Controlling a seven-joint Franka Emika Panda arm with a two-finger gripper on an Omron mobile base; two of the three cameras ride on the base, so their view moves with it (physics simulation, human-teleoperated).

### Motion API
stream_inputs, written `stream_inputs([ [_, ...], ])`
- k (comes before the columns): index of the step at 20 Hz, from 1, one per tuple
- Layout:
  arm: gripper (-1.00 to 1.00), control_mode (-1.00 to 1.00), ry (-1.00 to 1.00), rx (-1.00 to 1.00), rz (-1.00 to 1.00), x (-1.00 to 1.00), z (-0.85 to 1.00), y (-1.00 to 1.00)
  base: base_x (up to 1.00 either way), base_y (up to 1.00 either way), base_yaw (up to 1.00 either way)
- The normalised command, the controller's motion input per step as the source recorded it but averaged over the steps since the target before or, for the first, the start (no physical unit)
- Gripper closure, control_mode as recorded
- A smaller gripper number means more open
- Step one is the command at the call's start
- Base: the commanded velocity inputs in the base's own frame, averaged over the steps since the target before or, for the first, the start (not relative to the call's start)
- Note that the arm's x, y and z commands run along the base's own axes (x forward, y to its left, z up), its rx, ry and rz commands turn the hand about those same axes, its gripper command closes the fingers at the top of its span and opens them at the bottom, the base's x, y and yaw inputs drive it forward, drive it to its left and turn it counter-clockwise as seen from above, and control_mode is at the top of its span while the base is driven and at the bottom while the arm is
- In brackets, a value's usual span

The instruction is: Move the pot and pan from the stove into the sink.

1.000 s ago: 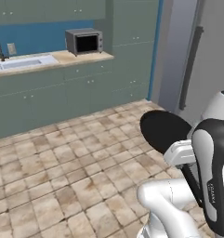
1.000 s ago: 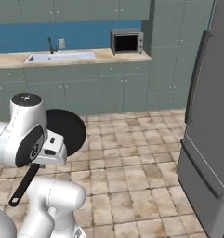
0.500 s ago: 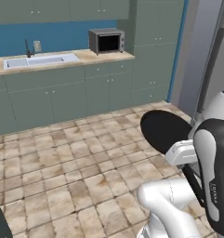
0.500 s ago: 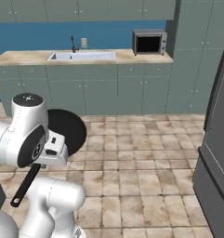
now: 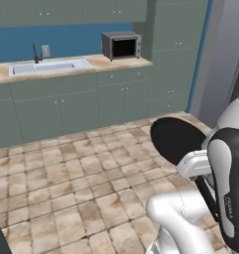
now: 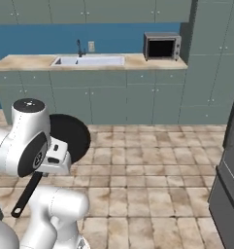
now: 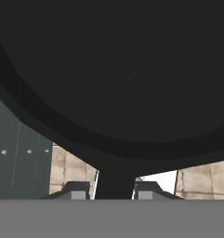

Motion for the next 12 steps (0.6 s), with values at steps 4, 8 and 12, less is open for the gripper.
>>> stream_inputs([
  [4,1.00,1.00,0.00,0.00,0.00,0.00,0.00,0.00,0.73,0.12,0.09],
  [8,1.00,1.00,0.00,0.00,0.00,0.00,0.00,0.00,0.77,0.08,0.10],
  [12,1.00,1.00,0.00,0.00,0.00,0.00,0.00,0.00,0.83,0.03,0.10],
])
